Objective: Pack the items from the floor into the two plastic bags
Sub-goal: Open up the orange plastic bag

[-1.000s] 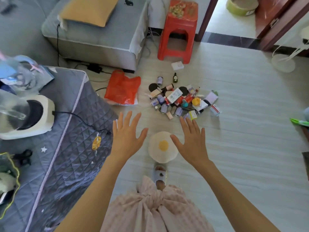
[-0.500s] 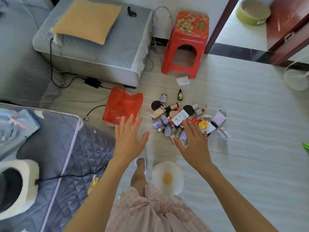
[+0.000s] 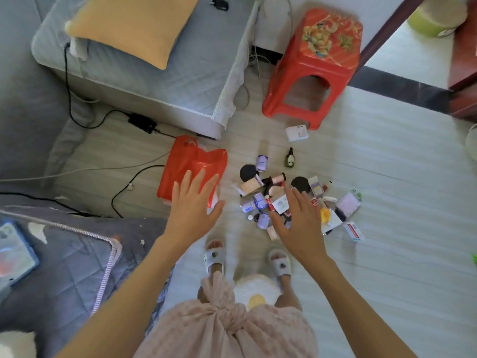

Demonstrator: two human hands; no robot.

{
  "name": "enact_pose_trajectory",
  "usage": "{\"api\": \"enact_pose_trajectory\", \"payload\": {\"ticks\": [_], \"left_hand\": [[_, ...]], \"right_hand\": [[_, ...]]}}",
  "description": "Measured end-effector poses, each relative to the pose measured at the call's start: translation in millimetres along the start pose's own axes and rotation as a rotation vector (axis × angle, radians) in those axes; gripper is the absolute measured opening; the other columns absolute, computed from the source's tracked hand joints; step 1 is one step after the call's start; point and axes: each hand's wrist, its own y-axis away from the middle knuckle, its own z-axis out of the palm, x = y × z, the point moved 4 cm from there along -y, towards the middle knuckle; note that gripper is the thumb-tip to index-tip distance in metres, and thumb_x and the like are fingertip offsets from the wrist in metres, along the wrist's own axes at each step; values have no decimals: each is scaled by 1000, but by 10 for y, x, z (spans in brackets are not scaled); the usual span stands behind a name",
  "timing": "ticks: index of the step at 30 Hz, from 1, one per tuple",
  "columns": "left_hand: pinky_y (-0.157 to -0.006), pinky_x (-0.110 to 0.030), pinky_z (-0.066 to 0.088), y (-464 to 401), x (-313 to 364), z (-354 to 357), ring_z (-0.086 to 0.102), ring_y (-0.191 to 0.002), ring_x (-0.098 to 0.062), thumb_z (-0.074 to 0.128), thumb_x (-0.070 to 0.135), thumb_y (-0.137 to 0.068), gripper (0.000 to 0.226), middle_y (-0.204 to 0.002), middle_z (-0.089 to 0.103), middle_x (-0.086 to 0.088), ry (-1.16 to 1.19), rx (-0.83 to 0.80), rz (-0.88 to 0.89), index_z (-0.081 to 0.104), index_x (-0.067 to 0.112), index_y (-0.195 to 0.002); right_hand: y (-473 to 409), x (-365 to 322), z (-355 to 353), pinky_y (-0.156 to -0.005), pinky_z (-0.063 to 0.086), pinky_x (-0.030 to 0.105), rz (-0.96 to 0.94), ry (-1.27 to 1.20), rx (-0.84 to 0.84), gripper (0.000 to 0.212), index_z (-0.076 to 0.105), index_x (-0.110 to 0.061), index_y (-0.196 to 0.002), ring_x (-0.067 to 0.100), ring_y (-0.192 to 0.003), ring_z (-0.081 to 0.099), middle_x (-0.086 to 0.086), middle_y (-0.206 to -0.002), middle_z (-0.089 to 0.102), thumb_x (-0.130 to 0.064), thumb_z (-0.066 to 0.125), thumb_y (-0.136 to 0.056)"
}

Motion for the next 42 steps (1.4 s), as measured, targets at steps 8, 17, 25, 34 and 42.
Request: {"api": "enact_pose_trajectory", "payload": {"ticks": [8, 17, 25, 34, 42], "left_hand": [[-106, -60, 21, -785, -191, 904, 26, -137, -39, 29, 55, -81, 68, -144, 39, -13, -82, -19, -57, 43, 20, -137], [-113, -52, 8, -1908, -1275, 2852, 8, -143, -32, 24, 59, -79, 72, -154, 19, -6, -206, -44, -96, 25, 28, -145], [-115, -48, -1, -2596, -2046, 3785, -5, -144, -25, 42, 48, -91, 65, -157, 5, -2, -266, 114, -83, 13, 31, -146], [-115, -48, 0, -2132, -1677, 3700, -3, -144, -25, 34, 54, -88, 66, -157, 6, -2, -317, 253, 10, 12, 33, -146], [-113, -53, 11, -1215, -968, 3006, 15, -142, -32, 35, 52, -87, 62, -153, 24, -8, -470, 505, 172, 30, 26, -143]], "right_hand": [[-1180, 431, 727, -110, 24, 54, -249, 138, -158, 73, 37, -15, -141, 30, -136, 36, 10, -144, 43, -58, 25, -83], [-2629, 1116, 2699, -110, 23, 55, -429, 222, -123, 75, 35, -16, -142, 32, -137, 33, 11, -145, 41, -58, 22, -82], [-3307, 1411, 4013, -110, 23, 54, -602, 219, 4, 72, 32, -16, -143, 32, -137, 33, 11, -145, 40, -57, 28, -84], [-2713, 1415, 3735, -105, 29, 56, -622, 233, 152, 70, 40, -16, -139, 34, -130, 43, 13, -139, 49, -56, 32, -83], [-1852, 1256, 2920, -112, 18, 53, -701, 251, 403, 75, 30, -19, -144, 30, -139, 30, 11, -147, 38, -58, 21, -81]]}}
